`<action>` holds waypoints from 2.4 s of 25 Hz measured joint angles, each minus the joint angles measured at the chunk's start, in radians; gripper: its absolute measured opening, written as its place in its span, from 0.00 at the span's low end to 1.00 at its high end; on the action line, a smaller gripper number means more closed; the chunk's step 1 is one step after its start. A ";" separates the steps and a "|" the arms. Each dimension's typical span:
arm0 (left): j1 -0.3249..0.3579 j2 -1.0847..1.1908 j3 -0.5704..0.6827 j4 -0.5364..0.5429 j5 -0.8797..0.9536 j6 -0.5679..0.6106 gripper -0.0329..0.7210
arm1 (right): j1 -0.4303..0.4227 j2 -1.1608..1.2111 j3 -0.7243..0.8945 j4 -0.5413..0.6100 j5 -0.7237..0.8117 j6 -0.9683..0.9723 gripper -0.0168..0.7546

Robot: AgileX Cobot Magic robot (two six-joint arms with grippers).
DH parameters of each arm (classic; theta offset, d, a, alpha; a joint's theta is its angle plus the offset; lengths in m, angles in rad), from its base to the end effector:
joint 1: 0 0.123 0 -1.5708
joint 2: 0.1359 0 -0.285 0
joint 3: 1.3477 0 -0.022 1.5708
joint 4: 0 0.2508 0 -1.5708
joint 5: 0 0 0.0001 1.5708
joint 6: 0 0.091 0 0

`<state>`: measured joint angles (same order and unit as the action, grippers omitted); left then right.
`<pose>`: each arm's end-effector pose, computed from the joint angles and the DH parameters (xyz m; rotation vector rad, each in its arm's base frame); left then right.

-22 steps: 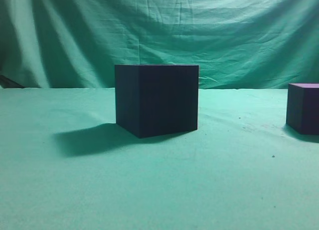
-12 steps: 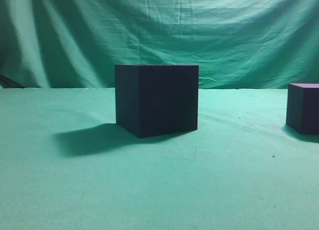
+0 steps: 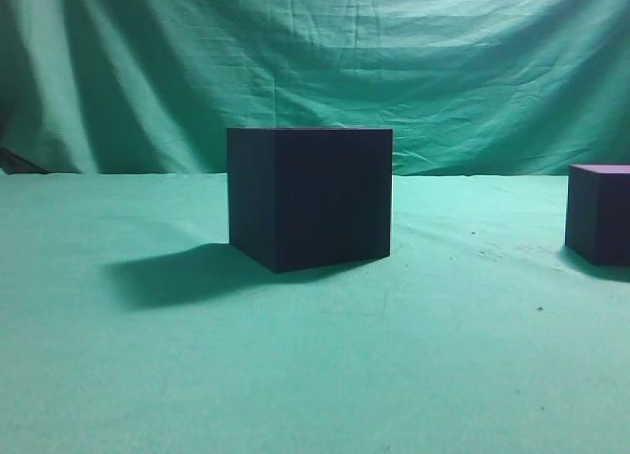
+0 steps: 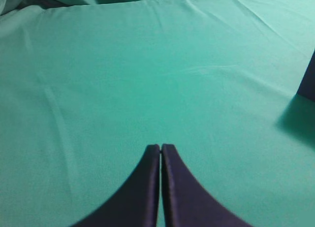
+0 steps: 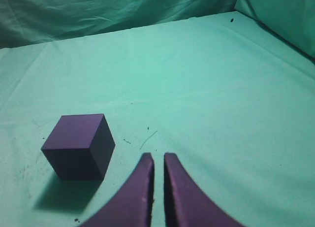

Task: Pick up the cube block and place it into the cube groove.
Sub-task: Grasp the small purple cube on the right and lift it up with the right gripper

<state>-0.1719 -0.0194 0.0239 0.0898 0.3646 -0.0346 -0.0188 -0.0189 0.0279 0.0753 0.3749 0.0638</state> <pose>0.0522 -0.0061 0.1735 0.1822 1.8426 -0.0558 0.0523 0.0015 0.1712 0.1234 1.8637 0.1052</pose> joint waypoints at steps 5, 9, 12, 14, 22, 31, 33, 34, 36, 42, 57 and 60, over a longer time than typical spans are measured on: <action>0.000 0.000 0.000 0.000 0.000 0.000 0.04 | 0.000 0.000 0.000 0.000 -0.009 -0.002 0.08; 0.000 0.000 0.000 0.000 0.000 0.000 0.04 | 0.000 0.000 0.002 0.114 -0.205 0.053 0.08; 0.000 0.000 0.000 0.000 0.000 0.000 0.04 | 0.000 0.000 0.002 0.147 -0.430 0.065 0.08; 0.000 0.000 0.000 0.000 0.000 0.000 0.04 | 0.000 0.000 -0.014 0.154 -0.427 0.065 0.08; 0.000 0.000 0.000 0.000 0.000 0.000 0.04 | 0.000 0.285 -0.252 0.143 -0.132 0.028 0.08; 0.000 0.000 0.000 0.000 0.000 0.000 0.04 | 0.038 0.564 -0.374 0.156 0.046 -0.098 0.08; 0.000 0.000 0.000 0.000 0.000 0.000 0.04 | 0.088 0.644 -0.463 0.156 0.184 -0.206 0.02; 0.000 0.000 0.000 0.000 0.000 0.000 0.04 | 0.112 0.688 -0.500 0.156 0.245 -0.231 0.02; 0.000 0.000 0.000 0.000 0.000 0.000 0.04 | 0.167 0.809 -0.583 0.156 0.369 -0.259 0.02; 0.000 0.000 0.000 0.000 0.000 0.000 0.04 | 0.310 1.136 -0.797 0.107 0.522 -0.213 0.02; 0.000 0.000 0.000 0.000 0.000 0.000 0.04 | 0.337 1.575 -1.012 -0.048 0.450 0.118 0.86; 0.000 0.000 0.000 0.000 0.000 0.000 0.04 | 0.337 1.626 -1.012 -0.065 0.415 0.150 0.85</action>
<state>-0.1719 -0.0194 0.0239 0.0898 0.3646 -0.0346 0.3178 1.6072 -0.9845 0.0104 0.7903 0.2141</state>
